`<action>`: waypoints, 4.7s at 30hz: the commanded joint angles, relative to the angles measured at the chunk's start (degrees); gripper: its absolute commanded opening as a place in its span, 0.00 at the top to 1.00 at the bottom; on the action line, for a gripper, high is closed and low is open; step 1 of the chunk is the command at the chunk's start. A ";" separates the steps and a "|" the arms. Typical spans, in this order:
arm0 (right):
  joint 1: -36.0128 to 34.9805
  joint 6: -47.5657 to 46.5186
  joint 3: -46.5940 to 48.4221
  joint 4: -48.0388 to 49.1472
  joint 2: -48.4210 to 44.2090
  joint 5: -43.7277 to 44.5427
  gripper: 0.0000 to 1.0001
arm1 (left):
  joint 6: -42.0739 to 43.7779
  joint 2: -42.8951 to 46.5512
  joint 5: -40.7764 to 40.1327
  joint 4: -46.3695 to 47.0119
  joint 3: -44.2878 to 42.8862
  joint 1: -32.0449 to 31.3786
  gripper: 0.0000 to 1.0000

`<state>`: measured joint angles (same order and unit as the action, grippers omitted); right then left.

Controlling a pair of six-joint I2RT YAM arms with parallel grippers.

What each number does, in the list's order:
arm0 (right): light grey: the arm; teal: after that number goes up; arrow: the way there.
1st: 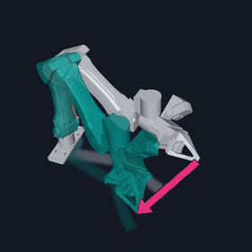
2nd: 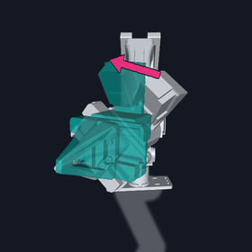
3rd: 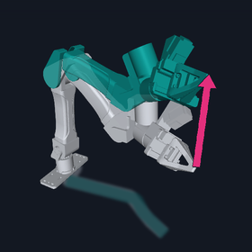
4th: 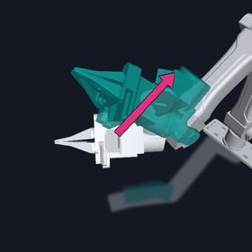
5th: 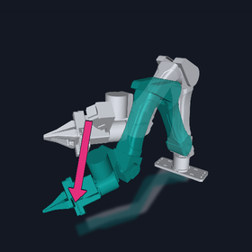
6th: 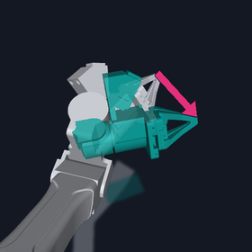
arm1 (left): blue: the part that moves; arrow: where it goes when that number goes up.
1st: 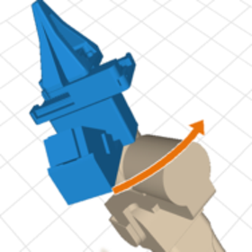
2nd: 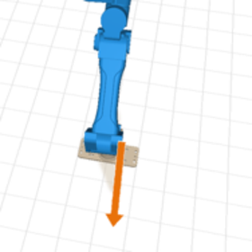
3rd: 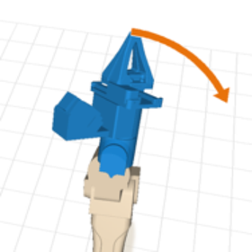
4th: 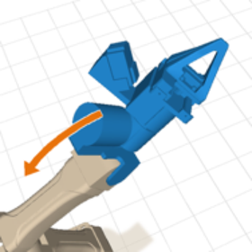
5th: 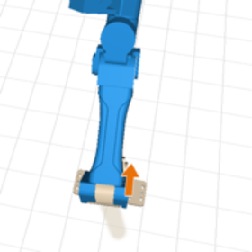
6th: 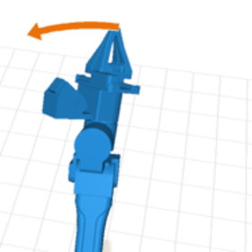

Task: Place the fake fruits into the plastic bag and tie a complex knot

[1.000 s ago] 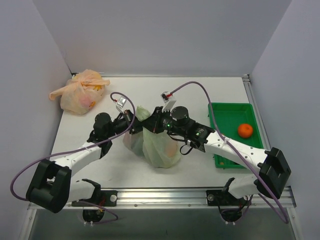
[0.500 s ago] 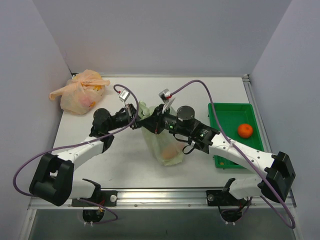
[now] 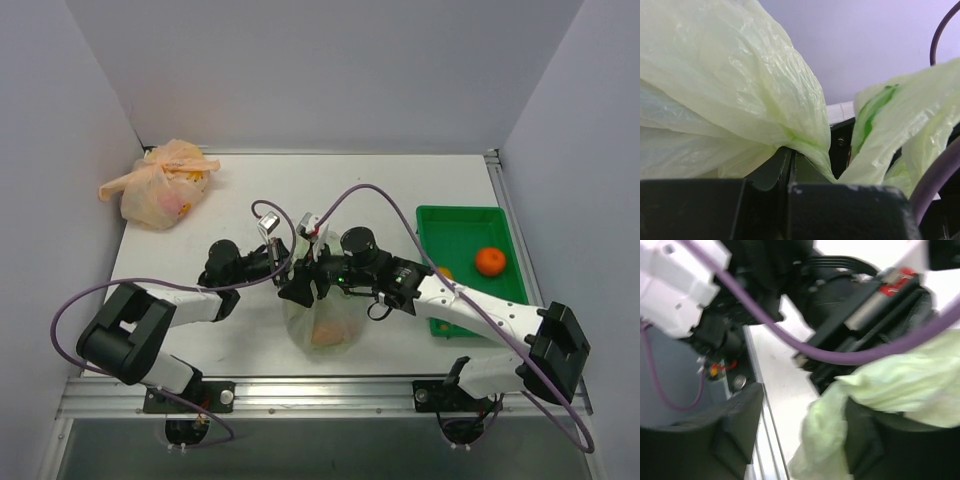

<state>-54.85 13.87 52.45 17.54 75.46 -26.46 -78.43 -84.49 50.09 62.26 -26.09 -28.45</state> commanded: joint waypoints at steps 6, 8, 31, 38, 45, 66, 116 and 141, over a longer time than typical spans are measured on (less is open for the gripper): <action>0.44 -11.58 8.55 -25.52 -7.25 -13.43 0.20 | -3.66 -0.50 -1.04 12.18 -4.59 -1.70 1.00; 3.76 -10.62 9.42 -29.66 -9.70 -15.37 0.20 | -3.48 -0.41 -0.69 12.10 -4.41 -1.70 1.00; 23.12 4.23 1.00 -24.43 -13.06 -11.25 0.71 | -0.58 0.47 0.63 9.11 -3.18 -2.58 1.00; 21.46 6.08 -0.94 -16.05 -9.90 -11.42 0.71 | 0.12 0.29 0.36 8.67 -2.39 -3.46 1.00; 16.62 3.72 -2.88 -15.60 -10.24 -14.76 0.44 | -1.63 -1.20 -1.04 9.37 -4.66 -3.90 1.00; 16.53 17.95 -1.47 -4.26 -7.87 -24.17 0.34 | -5.15 -9.47 -4.03 18.43 -8.72 -5.39 1.00; 28.84 4.23 -3.57 -19.93 -16.40 -26.81 0.72 | -5.85 -5.25 -3.85 11.31 -9.59 -5.39 1.00; 19.87 5.38 -7.62 -9.53 -15.95 -6.07 0.54 | -11.13 -3.84 -8.51 2.16 -13.11 -6.36 1.00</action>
<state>-34.30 21.32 44.12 8.67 60.64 -35.46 -88.05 -89.34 42.61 59.57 -35.99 -34.33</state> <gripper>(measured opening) 0.464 0.031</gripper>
